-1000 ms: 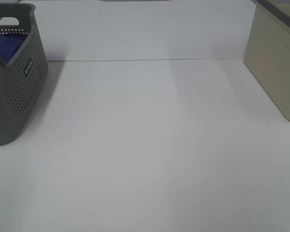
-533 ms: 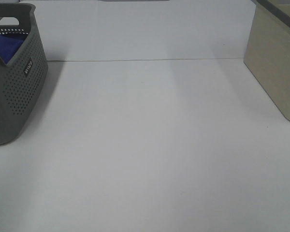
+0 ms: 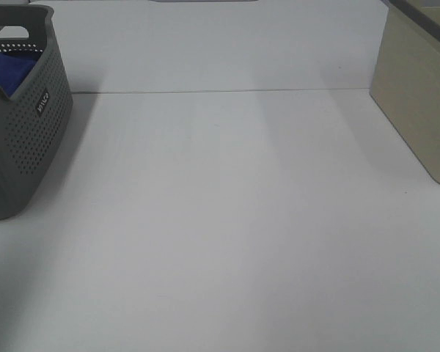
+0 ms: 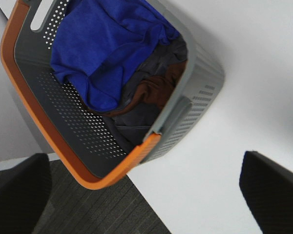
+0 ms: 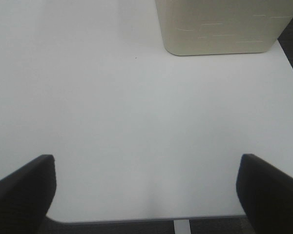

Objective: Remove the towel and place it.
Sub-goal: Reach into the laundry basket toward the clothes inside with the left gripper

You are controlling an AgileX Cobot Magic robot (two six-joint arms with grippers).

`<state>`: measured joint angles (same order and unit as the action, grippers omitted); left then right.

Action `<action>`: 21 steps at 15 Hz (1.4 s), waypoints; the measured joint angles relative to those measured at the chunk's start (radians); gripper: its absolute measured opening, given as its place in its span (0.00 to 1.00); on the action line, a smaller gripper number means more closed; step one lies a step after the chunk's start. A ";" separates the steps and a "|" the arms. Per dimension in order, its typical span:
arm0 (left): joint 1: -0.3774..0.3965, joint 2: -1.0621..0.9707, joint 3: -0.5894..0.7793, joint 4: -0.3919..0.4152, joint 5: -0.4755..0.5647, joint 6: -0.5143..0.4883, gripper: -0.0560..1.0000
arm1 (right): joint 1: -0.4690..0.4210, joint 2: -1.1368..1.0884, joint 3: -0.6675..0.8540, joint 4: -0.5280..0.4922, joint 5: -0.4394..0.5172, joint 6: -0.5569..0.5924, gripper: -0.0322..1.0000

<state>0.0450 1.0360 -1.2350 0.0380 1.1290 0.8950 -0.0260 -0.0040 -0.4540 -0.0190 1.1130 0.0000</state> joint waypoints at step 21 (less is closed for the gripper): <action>0.081 1.244 -0.741 0.220 -0.011 0.223 0.90 | 0.000 0.000 0.000 0.000 0.000 0.000 0.97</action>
<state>0.1260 2.2800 -1.9760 0.2580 1.1180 1.1180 -0.0260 -0.0040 -0.4540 -0.0190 1.1130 0.0000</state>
